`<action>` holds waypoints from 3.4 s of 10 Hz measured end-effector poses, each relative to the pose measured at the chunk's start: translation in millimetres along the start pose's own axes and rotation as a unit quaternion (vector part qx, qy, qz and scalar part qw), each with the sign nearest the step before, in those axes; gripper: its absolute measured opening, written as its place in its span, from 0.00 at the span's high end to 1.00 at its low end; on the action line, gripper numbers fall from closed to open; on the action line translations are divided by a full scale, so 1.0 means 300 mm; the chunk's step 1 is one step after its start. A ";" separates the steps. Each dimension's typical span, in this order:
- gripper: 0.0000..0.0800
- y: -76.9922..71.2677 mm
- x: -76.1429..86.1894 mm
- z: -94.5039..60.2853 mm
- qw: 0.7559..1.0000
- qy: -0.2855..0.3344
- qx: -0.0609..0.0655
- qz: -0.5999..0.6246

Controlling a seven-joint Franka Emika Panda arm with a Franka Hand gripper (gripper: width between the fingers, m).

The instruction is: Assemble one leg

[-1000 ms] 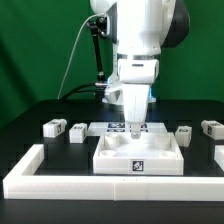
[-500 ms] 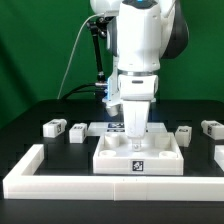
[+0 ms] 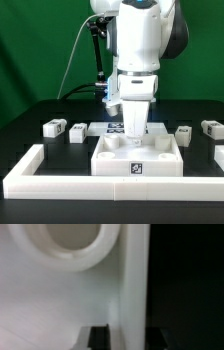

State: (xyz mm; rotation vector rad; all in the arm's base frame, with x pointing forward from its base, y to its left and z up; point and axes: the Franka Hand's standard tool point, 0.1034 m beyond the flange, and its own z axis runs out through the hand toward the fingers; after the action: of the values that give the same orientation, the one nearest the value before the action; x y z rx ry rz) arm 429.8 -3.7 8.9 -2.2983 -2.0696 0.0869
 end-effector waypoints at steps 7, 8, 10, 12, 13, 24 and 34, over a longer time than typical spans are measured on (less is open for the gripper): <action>0.92 0.012 0.002 -0.006 1.000 0.002 -0.008 0.000; 0.92 0.012 0.003 -0.006 1.000 0.002 -0.008 0.000; 0.92 0.041 0.055 -0.005 1.000 0.005 -0.014 -0.026; 0.92 0.079 0.103 -0.008 0.999 0.012 -0.025 -0.034; 0.92 0.098 0.127 -0.009 0.999 0.015 -0.027 -0.031; 0.92 0.142 0.244 -0.013 0.998 0.026 -0.035 -0.036; 0.28 0.160 0.254 -0.012 0.998 0.028 -0.038 -0.036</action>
Offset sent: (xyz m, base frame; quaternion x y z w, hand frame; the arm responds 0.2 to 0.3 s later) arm 0.0000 0.0000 0.0000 0.0000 0.0000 0.0000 1.0000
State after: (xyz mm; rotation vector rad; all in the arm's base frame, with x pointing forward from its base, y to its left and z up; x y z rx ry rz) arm 485.5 67.1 8.3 -2.2368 -2.1616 -0.0571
